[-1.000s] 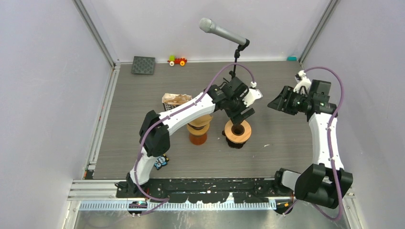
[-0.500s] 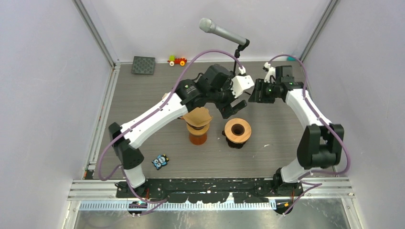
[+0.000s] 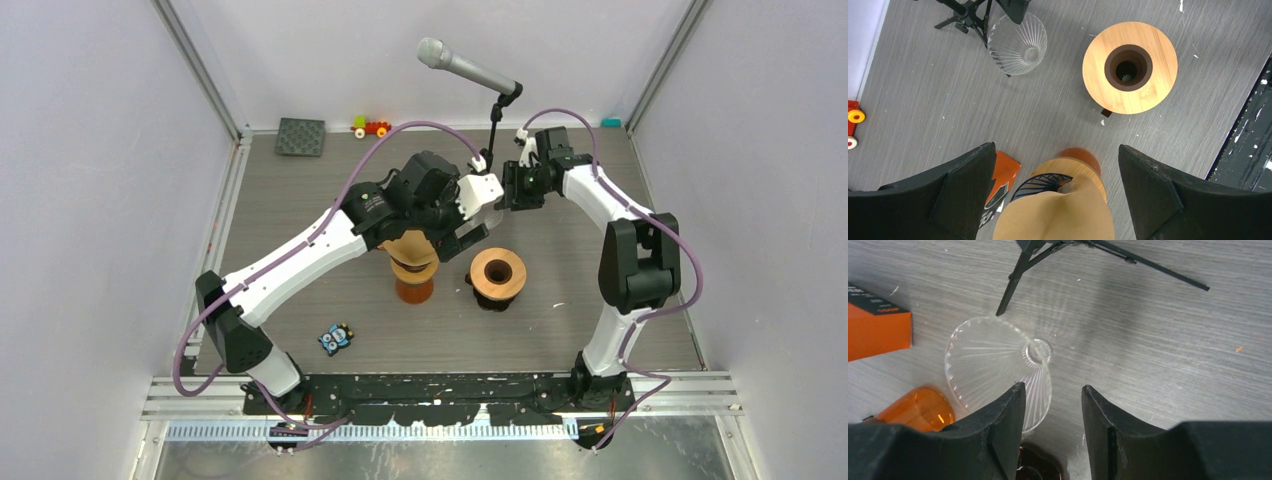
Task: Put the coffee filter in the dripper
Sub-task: Place the dripper holder onto the coffee server, then pick up the coffee dripper from the center of the board.
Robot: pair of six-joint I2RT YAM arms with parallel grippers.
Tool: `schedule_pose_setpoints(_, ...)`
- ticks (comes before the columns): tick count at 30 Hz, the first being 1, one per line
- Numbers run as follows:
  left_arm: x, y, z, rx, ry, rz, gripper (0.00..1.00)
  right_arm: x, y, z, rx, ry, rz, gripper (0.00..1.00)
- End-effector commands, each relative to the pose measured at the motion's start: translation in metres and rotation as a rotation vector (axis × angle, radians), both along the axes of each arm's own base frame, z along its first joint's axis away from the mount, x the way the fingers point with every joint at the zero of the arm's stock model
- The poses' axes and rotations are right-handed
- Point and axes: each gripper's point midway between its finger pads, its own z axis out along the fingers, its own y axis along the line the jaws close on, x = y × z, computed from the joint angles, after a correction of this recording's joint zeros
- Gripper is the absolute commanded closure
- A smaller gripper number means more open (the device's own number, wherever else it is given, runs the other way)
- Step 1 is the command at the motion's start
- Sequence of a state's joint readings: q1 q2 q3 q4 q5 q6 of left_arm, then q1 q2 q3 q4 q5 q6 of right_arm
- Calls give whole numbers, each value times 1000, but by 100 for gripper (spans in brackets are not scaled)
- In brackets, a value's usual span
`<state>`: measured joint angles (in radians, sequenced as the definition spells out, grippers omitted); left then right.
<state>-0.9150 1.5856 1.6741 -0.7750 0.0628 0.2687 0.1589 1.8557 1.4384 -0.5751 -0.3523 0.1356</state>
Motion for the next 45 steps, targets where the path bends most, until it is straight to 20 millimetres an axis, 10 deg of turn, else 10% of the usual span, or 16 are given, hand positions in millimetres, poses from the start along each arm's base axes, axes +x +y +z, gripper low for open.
schedule_pose_setpoints(1,5,0,38,-105,-75,13,6,18,2,2,-40,-26,-23,51)
schedule_pose_setpoints(15,4,-4,43,-120,-68,11,6,20,15,-5,-15,11,-4,83)
schedule_pose_setpoints(25,7,-5,49,-124,-54,39,5,7,1,62,-43,-128,15,99)
schedule_pose_setpoints(34,10,-26,65,-216,28,81,0,-53,-44,131,-9,-232,-5,99)
schedule_pose_setpoints(45,21,-59,55,-316,156,161,0,-146,-31,137,50,-206,192,99)
